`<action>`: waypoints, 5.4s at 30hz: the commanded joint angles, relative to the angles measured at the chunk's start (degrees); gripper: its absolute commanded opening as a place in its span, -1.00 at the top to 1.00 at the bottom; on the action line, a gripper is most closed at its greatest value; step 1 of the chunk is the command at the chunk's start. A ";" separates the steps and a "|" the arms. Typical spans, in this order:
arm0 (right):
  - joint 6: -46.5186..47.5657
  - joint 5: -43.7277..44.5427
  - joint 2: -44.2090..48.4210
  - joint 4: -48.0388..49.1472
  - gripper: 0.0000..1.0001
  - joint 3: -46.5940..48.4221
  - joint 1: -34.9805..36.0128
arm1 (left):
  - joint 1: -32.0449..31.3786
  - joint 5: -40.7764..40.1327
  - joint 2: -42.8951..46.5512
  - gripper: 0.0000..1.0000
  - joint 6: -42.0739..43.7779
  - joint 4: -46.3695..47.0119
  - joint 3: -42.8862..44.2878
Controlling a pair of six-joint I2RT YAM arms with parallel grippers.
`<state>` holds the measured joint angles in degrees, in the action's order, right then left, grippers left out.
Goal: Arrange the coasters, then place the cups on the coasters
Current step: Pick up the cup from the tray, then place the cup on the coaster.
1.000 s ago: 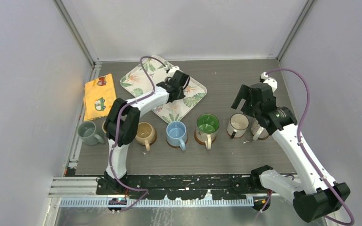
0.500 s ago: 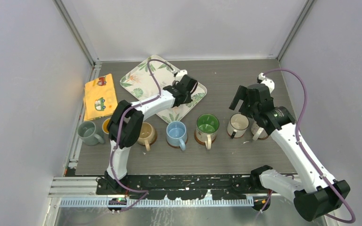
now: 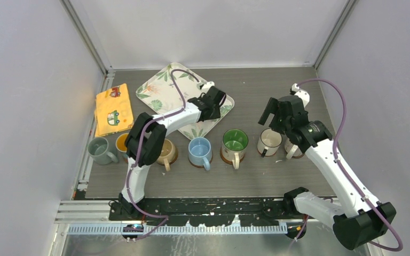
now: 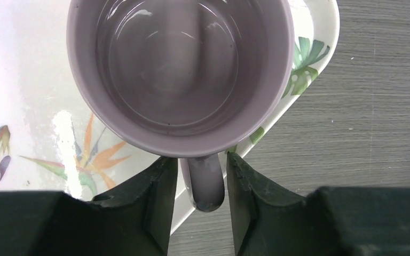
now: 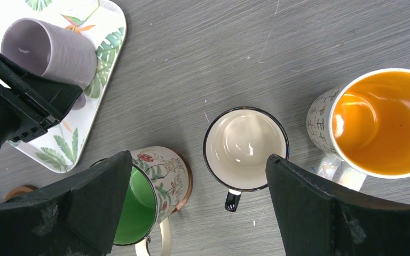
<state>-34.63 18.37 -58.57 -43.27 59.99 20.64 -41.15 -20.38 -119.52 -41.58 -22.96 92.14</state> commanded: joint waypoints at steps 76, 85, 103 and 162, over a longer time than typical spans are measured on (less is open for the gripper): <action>13.01 -0.92 -62.44 23.82 0.02 31.77 19.26 | 3.47 -1.21 59.85 -0.99 19.17 -8.15 -33.42; 13.98 0.68 -62.75 25.88 0.49 30.99 19.43 | 3.66 -1.59 59.23 -1.00 19.27 -7.99 -33.60; 12.06 4.55 -53.16 23.20 0.98 30.24 19.52 | 3.89 -1.77 59.05 -0.99 19.26 -7.64 -33.97; -5.73 16.16 -6.01 2.22 0.98 5.24 -28.96 | 3.87 7.08 52.37 -1.00 18.55 -7.82 -28.64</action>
<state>-36.03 30.83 -68.05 -44.42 65.39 -6.22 -37.47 -14.37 -66.78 -23.51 -32.42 60.95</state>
